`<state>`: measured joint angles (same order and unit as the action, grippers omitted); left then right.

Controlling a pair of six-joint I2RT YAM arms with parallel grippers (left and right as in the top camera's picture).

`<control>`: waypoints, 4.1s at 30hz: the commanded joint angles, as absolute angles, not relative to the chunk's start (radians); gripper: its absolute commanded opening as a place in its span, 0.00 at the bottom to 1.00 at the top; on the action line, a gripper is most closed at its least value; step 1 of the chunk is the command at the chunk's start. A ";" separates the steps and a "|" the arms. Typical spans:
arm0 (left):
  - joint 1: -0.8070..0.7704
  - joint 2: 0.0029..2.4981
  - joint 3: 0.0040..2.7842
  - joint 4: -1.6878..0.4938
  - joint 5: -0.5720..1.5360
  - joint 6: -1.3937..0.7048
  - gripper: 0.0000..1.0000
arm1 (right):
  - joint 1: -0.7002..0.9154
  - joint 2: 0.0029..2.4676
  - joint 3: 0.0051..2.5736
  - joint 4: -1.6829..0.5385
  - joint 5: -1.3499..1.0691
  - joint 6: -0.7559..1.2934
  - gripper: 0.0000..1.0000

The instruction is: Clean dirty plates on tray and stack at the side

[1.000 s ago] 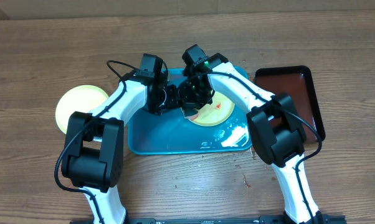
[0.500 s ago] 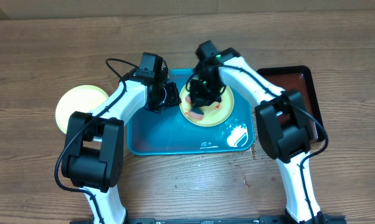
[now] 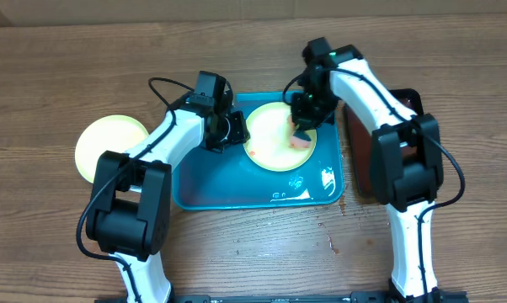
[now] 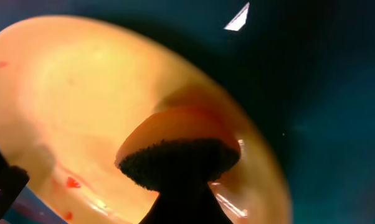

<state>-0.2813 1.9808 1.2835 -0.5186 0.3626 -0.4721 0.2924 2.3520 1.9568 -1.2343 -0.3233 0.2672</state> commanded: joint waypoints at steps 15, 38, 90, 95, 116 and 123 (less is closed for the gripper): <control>-0.252 2.047 1.278 -0.546 0.360 -0.471 0.04 | 0.235 2.370 1.980 -1.260 -0.288 0.204 0.04; -0.109 2.047 1.278 -0.584 0.681 -0.312 0.04 | 0.585 2.370 1.758 -0.928 -0.191 0.239 0.04; -0.109 2.047 1.278 -0.654 0.651 -0.275 0.04 | 0.598 2.370 1.858 -0.821 -0.354 0.182 0.04; -0.109 2.047 1.278 -0.653 0.650 -0.276 0.04 | 0.599 2.370 1.858 -0.885 -0.424 0.182 0.04; -0.064 2.047 1.278 -0.669 0.651 -0.276 0.04 | 0.456 2.370 1.860 -1.144 0.005 0.133 0.04; -0.064 2.047 1.278 -0.676 0.651 -0.272 0.04 | 0.380 2.370 1.860 -1.044 0.015 0.133 0.04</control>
